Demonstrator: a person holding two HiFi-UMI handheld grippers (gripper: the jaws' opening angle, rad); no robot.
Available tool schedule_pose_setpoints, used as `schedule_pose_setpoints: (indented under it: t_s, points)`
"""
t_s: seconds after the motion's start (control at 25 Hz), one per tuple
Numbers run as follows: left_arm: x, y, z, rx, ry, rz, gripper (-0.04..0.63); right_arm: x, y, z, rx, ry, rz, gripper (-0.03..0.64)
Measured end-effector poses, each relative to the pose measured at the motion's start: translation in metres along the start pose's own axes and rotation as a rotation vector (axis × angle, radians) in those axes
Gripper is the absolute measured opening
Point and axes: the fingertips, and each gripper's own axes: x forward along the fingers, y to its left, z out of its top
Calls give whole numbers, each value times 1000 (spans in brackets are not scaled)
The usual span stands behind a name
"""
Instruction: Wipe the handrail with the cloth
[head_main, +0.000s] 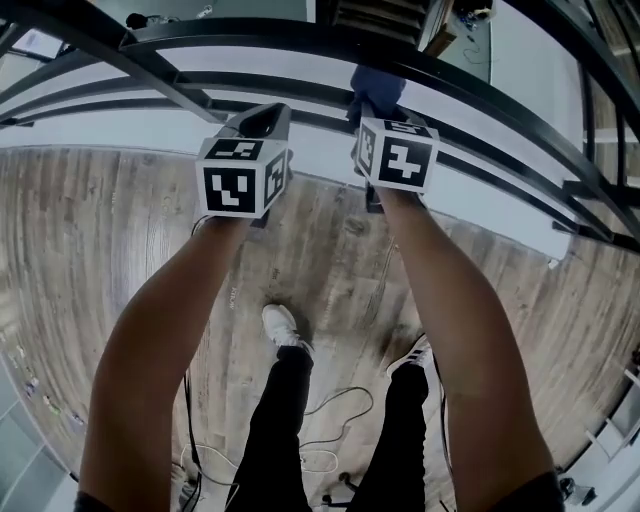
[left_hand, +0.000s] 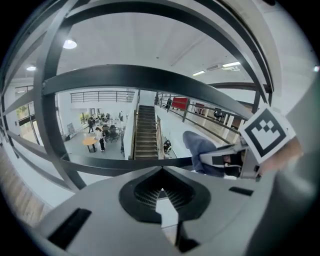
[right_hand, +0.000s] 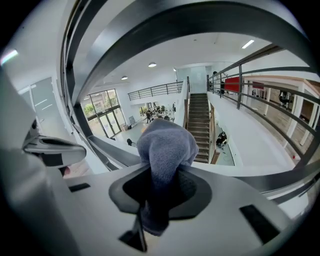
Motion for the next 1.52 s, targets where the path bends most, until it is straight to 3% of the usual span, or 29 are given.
schedule_pose_setpoints:
  t_s: [0.64,0.92,1.08,1.32,1.52]
  points:
    - [73,-237,14,135,40,-178,3,-121,-248,-60,178,-18,-178,87]
    - [98,-333,37,106,2,-220,2,-151,-314,-67,132,-66,-193,86]
    - [103,-381,39,142,14,-261,3,-173,-367,-86,165,-27,-238,86]
    - [121,-426,39,179,18,-255,2,-202,-436,-101,174,-15,-260,86]
    - [146,-494,40,200,29,-248,3,-225,-498,-114,180,-10,-243,86]
